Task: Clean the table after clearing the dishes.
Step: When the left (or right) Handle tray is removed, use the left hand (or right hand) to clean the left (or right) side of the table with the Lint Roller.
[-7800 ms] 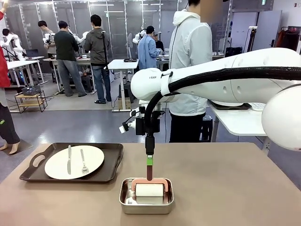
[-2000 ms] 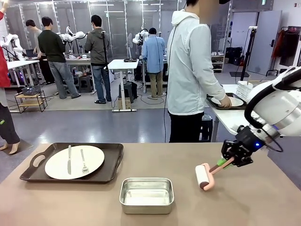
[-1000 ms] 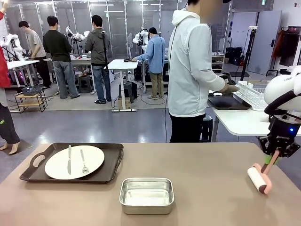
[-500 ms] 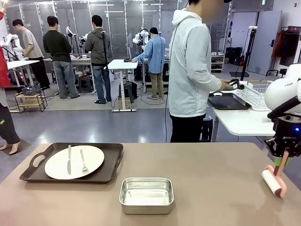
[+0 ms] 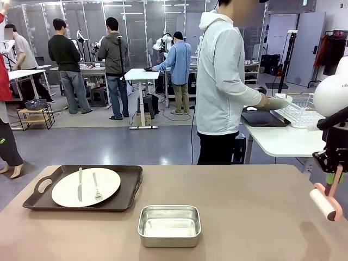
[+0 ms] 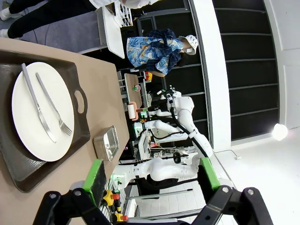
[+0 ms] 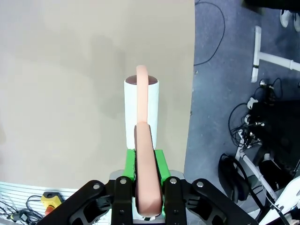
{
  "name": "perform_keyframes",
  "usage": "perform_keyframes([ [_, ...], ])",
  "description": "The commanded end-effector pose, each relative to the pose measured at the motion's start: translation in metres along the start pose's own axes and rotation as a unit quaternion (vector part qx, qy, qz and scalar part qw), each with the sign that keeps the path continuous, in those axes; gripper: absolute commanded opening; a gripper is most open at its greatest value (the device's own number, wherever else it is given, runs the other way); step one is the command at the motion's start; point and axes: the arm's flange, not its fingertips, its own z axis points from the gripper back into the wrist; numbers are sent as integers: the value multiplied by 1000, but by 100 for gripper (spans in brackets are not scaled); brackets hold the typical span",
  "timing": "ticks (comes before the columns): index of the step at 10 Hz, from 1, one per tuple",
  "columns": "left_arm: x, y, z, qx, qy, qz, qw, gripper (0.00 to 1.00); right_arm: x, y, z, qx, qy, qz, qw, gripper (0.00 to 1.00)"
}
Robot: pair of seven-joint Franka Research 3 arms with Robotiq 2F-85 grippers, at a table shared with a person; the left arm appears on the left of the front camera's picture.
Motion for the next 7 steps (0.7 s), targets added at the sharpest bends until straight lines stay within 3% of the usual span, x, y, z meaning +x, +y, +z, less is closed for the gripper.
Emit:
perform_keyframes([
  [1, -2, -1, 2, 1, 1, 0, 1000, 100, -10, 5, 5, 1, -17, 2, 1000, 21],
  [7, -2, -1, 2, 1, 1, 0, 1000, 100, -3, 1, 8, 0, -9, 1, 1000, 21],
])
